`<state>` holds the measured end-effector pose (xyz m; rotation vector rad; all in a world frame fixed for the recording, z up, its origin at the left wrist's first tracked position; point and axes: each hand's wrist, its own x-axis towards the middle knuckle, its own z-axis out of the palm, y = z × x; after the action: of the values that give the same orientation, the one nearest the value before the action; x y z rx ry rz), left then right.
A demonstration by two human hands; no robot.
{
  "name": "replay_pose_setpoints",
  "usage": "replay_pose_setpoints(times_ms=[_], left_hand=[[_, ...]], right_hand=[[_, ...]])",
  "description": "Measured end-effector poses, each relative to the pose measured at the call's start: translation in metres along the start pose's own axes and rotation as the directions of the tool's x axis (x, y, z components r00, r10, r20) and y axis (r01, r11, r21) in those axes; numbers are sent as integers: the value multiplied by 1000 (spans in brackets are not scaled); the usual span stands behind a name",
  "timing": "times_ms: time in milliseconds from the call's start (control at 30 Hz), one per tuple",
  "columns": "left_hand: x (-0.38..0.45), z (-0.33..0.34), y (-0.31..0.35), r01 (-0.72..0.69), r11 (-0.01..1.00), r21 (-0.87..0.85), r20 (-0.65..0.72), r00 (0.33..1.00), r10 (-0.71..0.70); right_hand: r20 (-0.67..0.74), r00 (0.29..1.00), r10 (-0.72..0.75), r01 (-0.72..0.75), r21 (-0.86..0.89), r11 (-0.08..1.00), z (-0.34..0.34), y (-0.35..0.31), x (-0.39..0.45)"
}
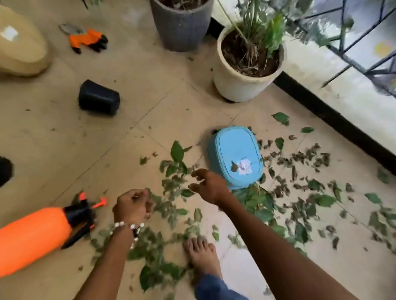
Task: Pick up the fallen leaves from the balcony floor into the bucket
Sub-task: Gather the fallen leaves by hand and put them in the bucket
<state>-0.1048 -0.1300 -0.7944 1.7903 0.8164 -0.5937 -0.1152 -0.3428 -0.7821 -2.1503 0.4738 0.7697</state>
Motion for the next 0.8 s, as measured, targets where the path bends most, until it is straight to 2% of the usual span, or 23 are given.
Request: replay_pose_setpoints(times_ms=[133,233,333,400,467,533,600,667,800], left_hand=[[116,35,-24,-104,994,31,10,995,104],[184,55,-37,-202,976,82,-42,978,206],[219,69,-27,-353,919,175,-66,927,369],[234,73,-18,-413,898,153,-58,903,426],[246,76,-13,-416,899,138,-46,904,425],[253,73,-12,-436,879,192,-3,896,444],[257,69,-10,-434,884,176,50,901,432],[257,64,-11,-419,895,153,87,908,410],[245,64,-21,-399,914,76,151,911,385]], right_hand=[[-37,998,-59,50,-193,980,36,37,112],[-18,990,-140,119,-422,899,67,52,178],[-66,979,-191,144,-434,889,95,61,224],[-44,972,-232,184,-477,859,115,65,239],[-37,954,-299,229,-552,802,131,70,239],[-80,906,-415,291,-593,751,142,75,232],[-84,844,-529,370,-622,690,142,79,227],[-79,805,-588,422,-620,661,134,82,228],[-260,853,-452,382,-278,881,114,68,232]])
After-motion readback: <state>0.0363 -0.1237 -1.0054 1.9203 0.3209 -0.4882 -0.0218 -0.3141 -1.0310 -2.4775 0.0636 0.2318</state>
